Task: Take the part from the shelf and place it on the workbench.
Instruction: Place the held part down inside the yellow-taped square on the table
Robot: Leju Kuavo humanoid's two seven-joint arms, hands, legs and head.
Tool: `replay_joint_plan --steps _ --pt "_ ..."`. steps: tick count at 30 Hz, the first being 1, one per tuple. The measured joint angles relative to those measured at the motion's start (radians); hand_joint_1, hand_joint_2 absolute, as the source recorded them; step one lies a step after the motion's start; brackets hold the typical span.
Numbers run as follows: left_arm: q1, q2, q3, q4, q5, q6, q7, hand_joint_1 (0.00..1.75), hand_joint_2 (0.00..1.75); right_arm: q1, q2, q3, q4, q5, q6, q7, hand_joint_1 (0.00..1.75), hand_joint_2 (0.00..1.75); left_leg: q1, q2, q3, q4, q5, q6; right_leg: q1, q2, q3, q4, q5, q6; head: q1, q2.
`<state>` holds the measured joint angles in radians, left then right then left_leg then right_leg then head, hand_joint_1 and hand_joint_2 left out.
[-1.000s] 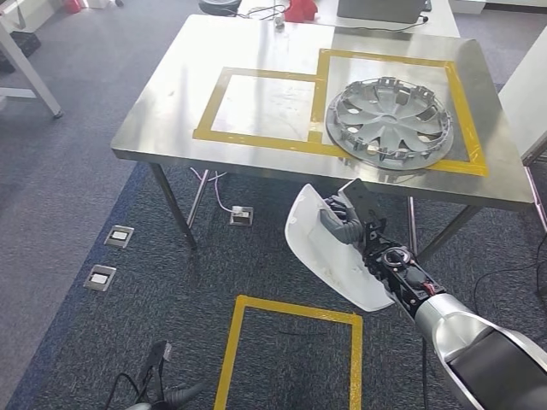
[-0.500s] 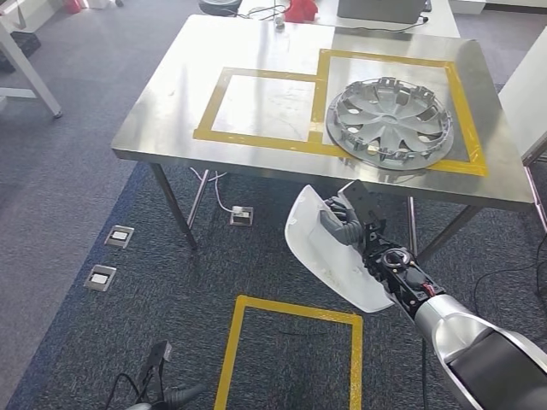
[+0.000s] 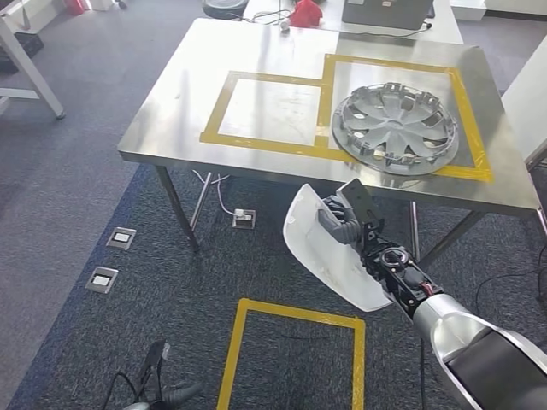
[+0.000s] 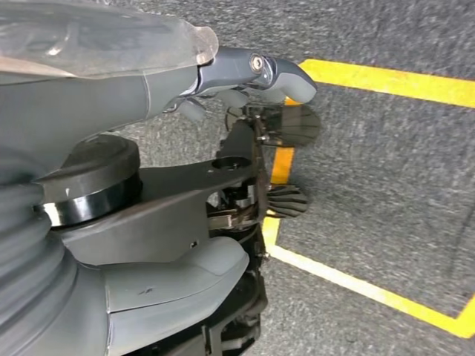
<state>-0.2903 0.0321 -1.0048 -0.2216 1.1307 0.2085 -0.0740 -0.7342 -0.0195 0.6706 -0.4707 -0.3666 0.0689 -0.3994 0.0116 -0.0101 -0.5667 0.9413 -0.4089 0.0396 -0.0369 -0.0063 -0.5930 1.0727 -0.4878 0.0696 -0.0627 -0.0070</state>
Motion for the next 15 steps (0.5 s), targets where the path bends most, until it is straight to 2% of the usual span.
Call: replay_joint_plan --steps 2,3,4,5,6,7,8,9,11,13,14,15 --pt "-0.001 -0.001 0.0 0.0 -0.001 -0.001 -0.001 0.0 1.75 0.005 0.0 0.0 0.0 0.0 0.0 0.0 1.75 1.75 -0.001 -0.002 0.006 0.0 -0.006 0.003 0.002 0.004 -0.074 0.135 -0.052 0.0 0.001 0.0" --pt "0.0 -0.002 0.0 0.0 -0.002 -0.001 -0.001 0.0 1.75 0.009 0.0 0.0 0.0 0.0 0.0 0.0 1.75 1.75 -0.002 -0.004 0.01 0.0 -0.01 0.002 0.002 0.004 -0.098 0.169 -0.055 0.001 0.001 0.0" --pt "0.001 -0.002 0.0 0.0 -0.002 -0.001 -0.002 0.0 1.75 0.012 0.0 0.0 0.0 0.0 0.0 0.0 1.75 1.75 -0.001 -0.008 0.016 0.001 -0.015 0.0 0.001 0.004 -0.104 0.163 -0.038 0.001 0.001 0.0" --pt "0.002 -0.002 -0.001 0.0 -0.002 -0.002 -0.002 0.0 1.75 0.013 0.0 0.0 0.0 0.0 0.0 0.0 1.75 1.75 0.0 -0.012 0.024 0.002 -0.021 -0.004 0.001 0.004 -0.09 0.116 -0.001 0.0 0.001 0.0" --pt "0.003 -0.002 -0.001 0.0 -0.003 -0.002 -0.003 0.0 1.75 0.013 -0.001 0.0 0.0 0.0 0.0 0.0 1.75 1.75 0.001 -0.014 0.032 0.004 -0.029 -0.009 0.001 0.004 -0.062 0.042 0.046 -0.002 0.001 0.0" --pt "0.003 -0.002 -0.001 0.0 -0.003 -0.002 -0.004 0.0 1.75 0.013 -0.001 -0.001 0.0 0.0 -0.001 0.0 1.75 1.75 0.002 -0.016 0.04 0.005 -0.036 -0.014 0.003 0.004 -0.037 -0.026 0.074 -0.003 0.001 0.0" --pt "0.002 -0.002 -0.001 0.0 -0.003 -0.002 -0.005 0.0 1.75 0.012 -0.001 -0.001 0.0 0.0 -0.001 0.0 1.75 1.75 0.002 -0.016 0.045 0.006 -0.043 -0.021 0.005 0.005 -0.017 -0.08 0.086 -0.008 0.001 0.0" --pt "0.001 -0.003 -0.001 0.0 -0.004 -0.002 -0.006 0.0 1.75 0.012 -0.002 -0.001 0.0 0.0 -0.001 -0.001 1.75 1.75 0.001 -0.017 0.047 0.005 -0.047 -0.027 0.009 0.005 -0.004 -0.108 0.087 -0.015 0.001 0.0" --pt "0.0 -0.004 -0.002 0.0 -0.004 -0.002 -0.006 0.0 1.75 0.013 -0.002 0.0 0.0 0.0 -0.001 -0.001 1.75 1.75 0.001 -0.017 0.055 0.006 -0.051 -0.041 0.014 0.006 0.01 -0.12 0.073 -0.035 0.0 0.0" --pt "-0.002 -0.004 -0.004 0.0 -0.004 -0.002 -0.006 0.0 1.75 0.011 -0.003 -0.001 -0.002 0.0 -0.002 -0.002 1.75 1.75 0.003 -0.012 0.048 0.04 -0.049 -0.051 0.011 0.007 0.035 -0.126 0.07 -0.051 -0.001 0.0" --pt "-0.004 -0.003 -0.005 0.0 -0.004 -0.002 -0.006 0.0 1.75 0.008 -0.004 -0.002 -0.002 -0.001 -0.003 -0.002 1.75 1.75 0.004 -0.008 0.021 0.087 -0.049 -0.055 0.01 0.007 0.048 -0.129 0.065 -0.056 -0.002 0.0" --pt "-0.005 -0.003 -0.006 0.0 -0.004 -0.002 -0.006 0.0 1.75 0.005 -0.005 -0.002 -0.003 -0.001 -0.004 -0.002 1.75 1.75 0.004 -0.004 -0.023 0.154 -0.053 -0.058 0.009 0.007 0.061 -0.132 0.057 -0.061 -0.002 0.0"
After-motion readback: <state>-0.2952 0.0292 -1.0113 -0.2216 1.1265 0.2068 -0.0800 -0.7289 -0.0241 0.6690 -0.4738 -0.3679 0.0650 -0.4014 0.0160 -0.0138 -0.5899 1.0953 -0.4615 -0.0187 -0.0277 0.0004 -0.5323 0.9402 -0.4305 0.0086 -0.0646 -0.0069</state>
